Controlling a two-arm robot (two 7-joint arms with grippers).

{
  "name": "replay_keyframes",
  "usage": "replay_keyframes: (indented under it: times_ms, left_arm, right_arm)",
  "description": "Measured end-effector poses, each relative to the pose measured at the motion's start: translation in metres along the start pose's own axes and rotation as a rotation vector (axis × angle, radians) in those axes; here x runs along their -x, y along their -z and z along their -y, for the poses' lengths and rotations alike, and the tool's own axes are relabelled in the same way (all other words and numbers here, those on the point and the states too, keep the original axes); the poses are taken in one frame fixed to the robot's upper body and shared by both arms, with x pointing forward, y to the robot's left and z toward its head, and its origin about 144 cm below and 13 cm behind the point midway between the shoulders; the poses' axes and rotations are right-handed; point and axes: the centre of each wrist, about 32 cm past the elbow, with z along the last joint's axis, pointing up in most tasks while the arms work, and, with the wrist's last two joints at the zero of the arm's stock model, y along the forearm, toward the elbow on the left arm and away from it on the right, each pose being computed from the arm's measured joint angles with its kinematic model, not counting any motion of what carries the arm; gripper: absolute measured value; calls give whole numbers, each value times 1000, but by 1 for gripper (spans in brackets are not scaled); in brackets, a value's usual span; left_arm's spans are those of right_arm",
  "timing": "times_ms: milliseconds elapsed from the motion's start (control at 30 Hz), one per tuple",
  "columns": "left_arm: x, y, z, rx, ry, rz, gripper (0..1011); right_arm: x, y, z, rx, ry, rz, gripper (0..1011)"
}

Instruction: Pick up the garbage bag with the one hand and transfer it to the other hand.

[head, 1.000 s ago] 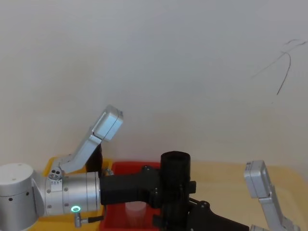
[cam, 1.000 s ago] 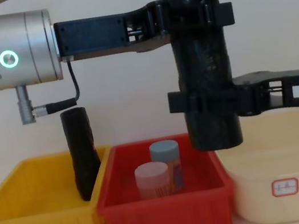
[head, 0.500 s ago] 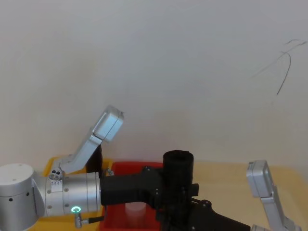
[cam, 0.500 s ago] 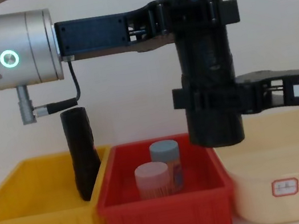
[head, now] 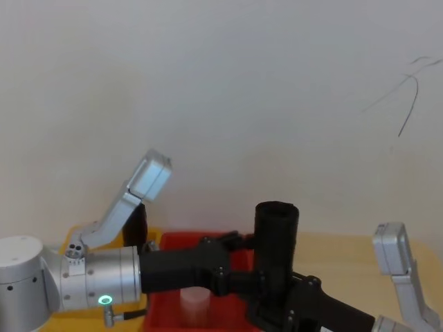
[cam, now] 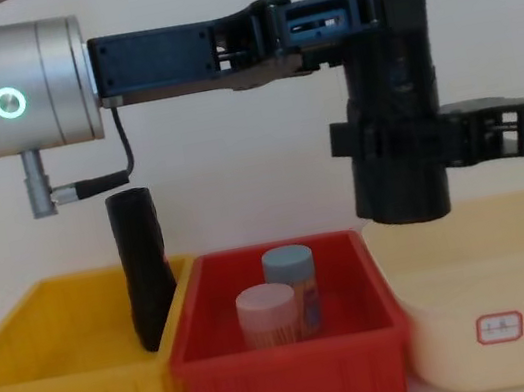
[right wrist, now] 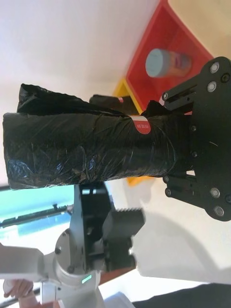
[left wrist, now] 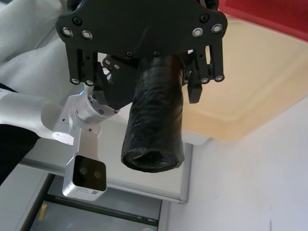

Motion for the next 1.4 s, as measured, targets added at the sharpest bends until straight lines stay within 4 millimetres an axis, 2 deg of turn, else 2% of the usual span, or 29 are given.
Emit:
replay_keyframes:
  times_ms: [67, 833, 1400]
  left_arm:
    - [0, 0, -3, 10, -10, -5, 1002]
    - [5, -1, -43, 157, -218, -64, 1002]
    - [3, 16, -59, 149, -490, -61, 1002]
  right_arm:
    - [-1, -1, 2, 0, 16, 1, 503]
    - [-15, -9, 10, 24, 247, 41, 503]
    - [-38, -13, 6, 41, 462, 93, 503]
